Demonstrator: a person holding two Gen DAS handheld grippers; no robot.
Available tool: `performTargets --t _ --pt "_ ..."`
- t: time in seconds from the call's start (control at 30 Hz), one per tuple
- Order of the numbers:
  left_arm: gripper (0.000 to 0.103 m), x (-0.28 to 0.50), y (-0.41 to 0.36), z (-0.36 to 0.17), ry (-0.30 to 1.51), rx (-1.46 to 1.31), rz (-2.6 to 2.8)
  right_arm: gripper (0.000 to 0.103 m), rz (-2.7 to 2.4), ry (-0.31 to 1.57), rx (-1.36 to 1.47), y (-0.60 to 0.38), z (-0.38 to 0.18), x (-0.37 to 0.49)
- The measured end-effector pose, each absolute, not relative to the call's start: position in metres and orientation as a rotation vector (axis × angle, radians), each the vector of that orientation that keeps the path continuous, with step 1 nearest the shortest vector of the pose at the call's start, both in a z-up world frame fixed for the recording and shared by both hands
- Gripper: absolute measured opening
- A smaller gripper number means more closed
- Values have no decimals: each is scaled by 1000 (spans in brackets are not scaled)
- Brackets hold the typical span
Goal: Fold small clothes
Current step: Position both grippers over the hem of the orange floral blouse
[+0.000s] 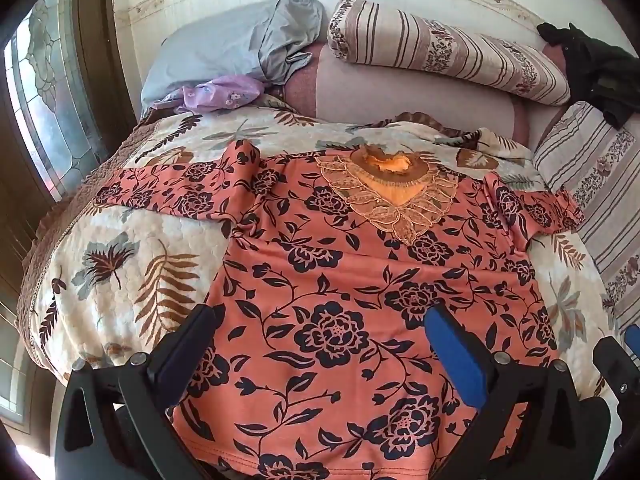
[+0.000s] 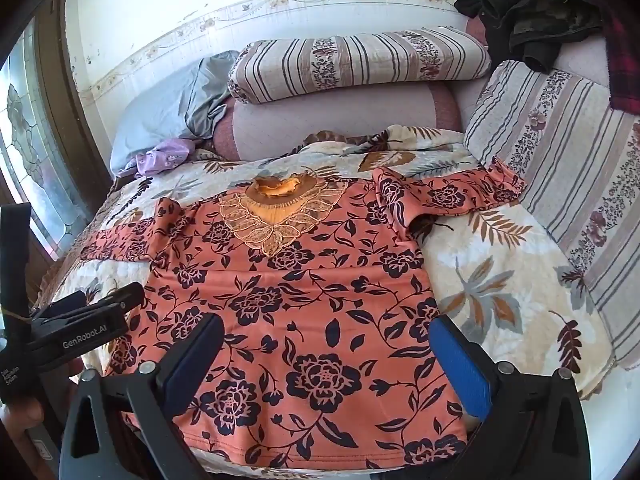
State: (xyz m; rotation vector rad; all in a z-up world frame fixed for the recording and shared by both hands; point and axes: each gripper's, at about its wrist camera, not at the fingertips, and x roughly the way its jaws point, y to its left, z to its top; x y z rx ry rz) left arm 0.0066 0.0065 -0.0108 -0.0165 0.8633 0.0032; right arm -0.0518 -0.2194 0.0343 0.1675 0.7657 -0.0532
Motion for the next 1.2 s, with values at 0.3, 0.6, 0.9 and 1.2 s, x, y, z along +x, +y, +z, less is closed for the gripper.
performTargets --t 0.3,0.6,0.9,1.2 --pt "103 7 4 -9 858 -10 -5 103 -51 765 168 -220 33 -50" --pt "103 8 3 -9 860 -6 -5 103 -47 767 161 -218 32 -49" --pt "103 9 1 -12 864 -2 -5 103 -41 774 158 -217 31 -46" --pt "103 11 1 -12 868 4 -7 103 -38 779 156 -217 29 -43"
